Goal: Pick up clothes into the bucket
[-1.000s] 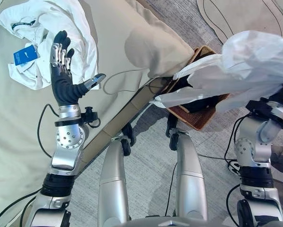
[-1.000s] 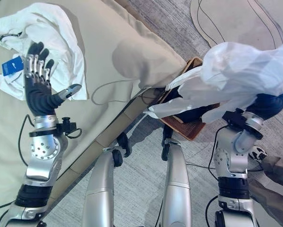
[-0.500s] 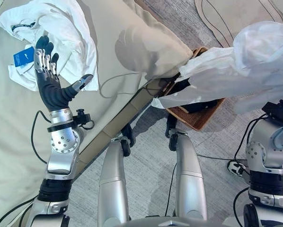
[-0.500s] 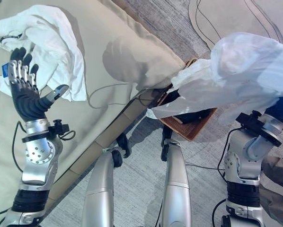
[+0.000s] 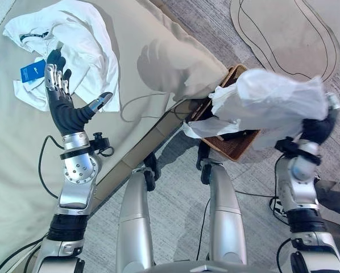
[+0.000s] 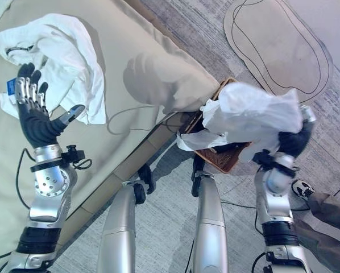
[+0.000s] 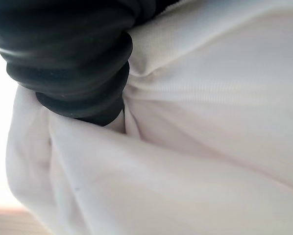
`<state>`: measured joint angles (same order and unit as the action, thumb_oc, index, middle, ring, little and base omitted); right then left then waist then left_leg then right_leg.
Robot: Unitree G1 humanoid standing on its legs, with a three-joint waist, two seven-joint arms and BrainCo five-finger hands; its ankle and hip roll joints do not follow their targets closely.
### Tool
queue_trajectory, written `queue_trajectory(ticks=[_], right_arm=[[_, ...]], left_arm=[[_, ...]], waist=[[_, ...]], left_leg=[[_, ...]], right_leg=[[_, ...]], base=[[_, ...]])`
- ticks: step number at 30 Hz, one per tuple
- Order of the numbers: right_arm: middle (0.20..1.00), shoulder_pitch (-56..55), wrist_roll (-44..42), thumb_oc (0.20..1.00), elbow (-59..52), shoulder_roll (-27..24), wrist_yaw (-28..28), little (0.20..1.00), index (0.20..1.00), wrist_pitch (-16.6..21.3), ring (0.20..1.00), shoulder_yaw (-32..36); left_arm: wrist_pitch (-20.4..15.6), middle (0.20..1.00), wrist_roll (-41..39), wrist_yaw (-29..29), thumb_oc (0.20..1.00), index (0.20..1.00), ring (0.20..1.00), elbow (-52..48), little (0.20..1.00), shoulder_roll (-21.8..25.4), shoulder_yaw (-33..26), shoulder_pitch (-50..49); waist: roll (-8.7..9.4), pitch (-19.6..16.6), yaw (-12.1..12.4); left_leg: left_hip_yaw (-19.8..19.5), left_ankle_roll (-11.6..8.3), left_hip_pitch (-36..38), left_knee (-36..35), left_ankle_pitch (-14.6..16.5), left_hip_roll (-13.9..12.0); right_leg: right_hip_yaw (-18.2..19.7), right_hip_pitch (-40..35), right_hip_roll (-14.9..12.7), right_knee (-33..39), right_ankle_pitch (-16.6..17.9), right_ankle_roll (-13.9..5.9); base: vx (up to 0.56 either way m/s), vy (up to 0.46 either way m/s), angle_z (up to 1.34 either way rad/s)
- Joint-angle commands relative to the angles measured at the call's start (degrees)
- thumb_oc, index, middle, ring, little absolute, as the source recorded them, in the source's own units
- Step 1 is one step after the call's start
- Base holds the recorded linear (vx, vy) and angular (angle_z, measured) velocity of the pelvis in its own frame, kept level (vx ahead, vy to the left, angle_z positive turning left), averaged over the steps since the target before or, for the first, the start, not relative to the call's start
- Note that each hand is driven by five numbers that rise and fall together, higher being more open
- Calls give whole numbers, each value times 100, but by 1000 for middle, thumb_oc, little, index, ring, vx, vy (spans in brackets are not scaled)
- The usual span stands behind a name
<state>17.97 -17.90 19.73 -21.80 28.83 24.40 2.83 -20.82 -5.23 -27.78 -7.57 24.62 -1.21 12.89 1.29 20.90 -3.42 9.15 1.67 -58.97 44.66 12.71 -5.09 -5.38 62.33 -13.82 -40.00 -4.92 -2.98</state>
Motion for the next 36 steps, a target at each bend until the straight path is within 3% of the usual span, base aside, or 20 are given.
queue_trajectory(ticks=[1,7,14,23,36], right_arm=[[200,536,214,200,-83,-319,245,200,200,191,200,71],[200,1894,177,200,2002,-427,224,200,200,-340,200,-745],[200,3010,-769,200,3803,-498,-103,200,200,-594,200,-964],[200,3653,-559,200,4338,-1008,-33,200,200,-841,200,-1233],[200,3757,-1318,200,5512,-882,113,200,200,-993,200,-766]], left_arm=[[-475,1000,234,-168,1000,1000,1000,-200,1000,-34,-79,189],[-508,1000,137,-156,1000,1000,1000,-307,1000,0,270,371],[-527,1000,-113,-93,1000,1000,1000,-471,1000,75,485,553],[-587,1000,-277,-100,1000,1000,1000,-697,1000,101,501,620],[-524,1000,-369,-162,1000,1000,1000,-750,1000,155,512,667]], waist=[[-197,-100,75],[-332,25,306],[-437,109,479],[-499,151,563],[-630,170,605]], left_leg=[[-283,-291,-165,-366,-216,-246],[-254,-286,-309,-305,-240,-210],[-215,-283,-391,-215,-228,-168],[-196,-276,-464,-203,-223,-150],[-199,-268,-546,-138,-201,-102]], right_leg=[[260,-275,-183,214,-4,-433],[273,-141,-231,134,5,-420],[291,-35,-266,38,-6,-409],[335,91,-300,-22,-9,-413],[366,197,-304,-150,-90,-390]], base=[[0,0,0],[0,3,1],[2,8,2],[1,1,0],[0,0,0]])
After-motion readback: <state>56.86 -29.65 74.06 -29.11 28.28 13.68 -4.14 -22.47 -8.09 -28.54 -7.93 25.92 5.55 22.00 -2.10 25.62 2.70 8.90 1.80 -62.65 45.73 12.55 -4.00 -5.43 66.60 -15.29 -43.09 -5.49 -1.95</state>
